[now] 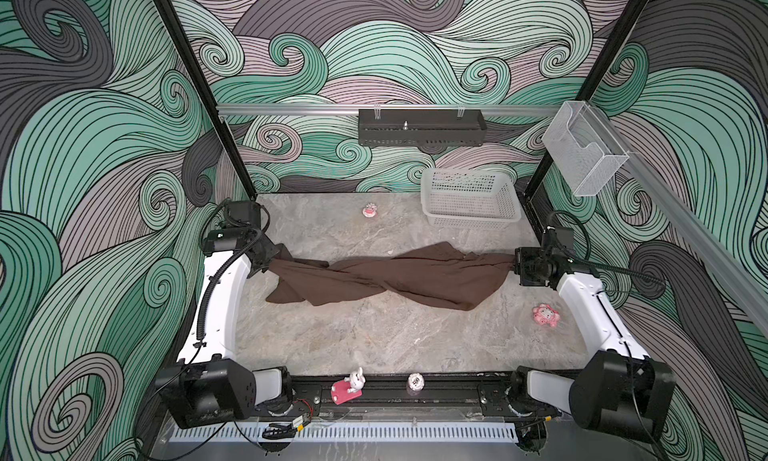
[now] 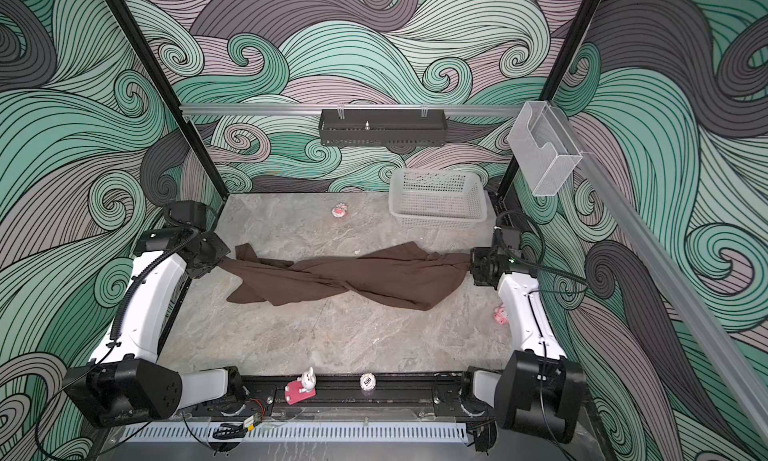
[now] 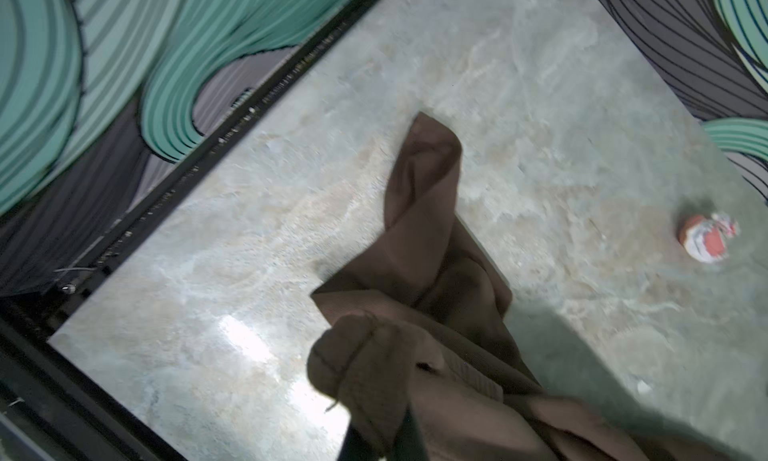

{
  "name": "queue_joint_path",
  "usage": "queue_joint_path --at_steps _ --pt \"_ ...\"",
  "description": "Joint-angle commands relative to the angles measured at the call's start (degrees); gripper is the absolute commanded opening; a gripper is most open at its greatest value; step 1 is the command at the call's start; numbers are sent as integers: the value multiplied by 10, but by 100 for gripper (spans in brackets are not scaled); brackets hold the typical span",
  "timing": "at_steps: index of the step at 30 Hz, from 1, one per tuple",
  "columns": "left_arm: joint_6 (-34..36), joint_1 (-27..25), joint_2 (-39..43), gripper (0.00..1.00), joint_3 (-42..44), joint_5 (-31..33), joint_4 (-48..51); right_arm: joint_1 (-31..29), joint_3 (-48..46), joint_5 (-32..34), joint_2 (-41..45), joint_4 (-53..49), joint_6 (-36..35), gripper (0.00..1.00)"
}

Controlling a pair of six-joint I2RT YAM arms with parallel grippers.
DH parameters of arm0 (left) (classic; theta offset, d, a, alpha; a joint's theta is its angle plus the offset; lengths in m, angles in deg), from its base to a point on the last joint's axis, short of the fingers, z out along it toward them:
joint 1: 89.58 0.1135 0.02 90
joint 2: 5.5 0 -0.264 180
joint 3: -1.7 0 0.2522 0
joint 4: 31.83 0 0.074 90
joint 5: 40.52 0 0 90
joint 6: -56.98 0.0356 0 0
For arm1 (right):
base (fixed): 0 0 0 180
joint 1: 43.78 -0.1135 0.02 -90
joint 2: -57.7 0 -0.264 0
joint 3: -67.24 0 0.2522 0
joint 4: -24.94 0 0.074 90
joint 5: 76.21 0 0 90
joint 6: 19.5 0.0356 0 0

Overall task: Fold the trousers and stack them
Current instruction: 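Pull the trousers taut between both grippers and lay them across the table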

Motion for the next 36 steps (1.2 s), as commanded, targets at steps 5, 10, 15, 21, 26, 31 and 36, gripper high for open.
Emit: queue_joint_path --at_steps 5,10,15,21,26,31,36 --pt "31 128 -13 0 10 46 -20 42 50 42 -29 -17 38 0" --pt "9 173 -38 0 10 28 -46 65 55 44 -41 -30 55 0" --pt "-27 226 -76 0 -31 -25 -72 81 74 40 -57 -50 58 0" --pt "-109 232 -169 0 -173 -141 -93 74 142 -12 -103 -44 84 0" --pt "-151 229 -198 0 -267 -162 -72 72 211 -41 -121 -30 77 0" --pt "-152 235 -167 0 -228 -126 -48 82 183 -29 -92 -47 51 0" --pt "-153 268 -104 0 -88 -56 -22 98 85 27 -28 -104 17 0"
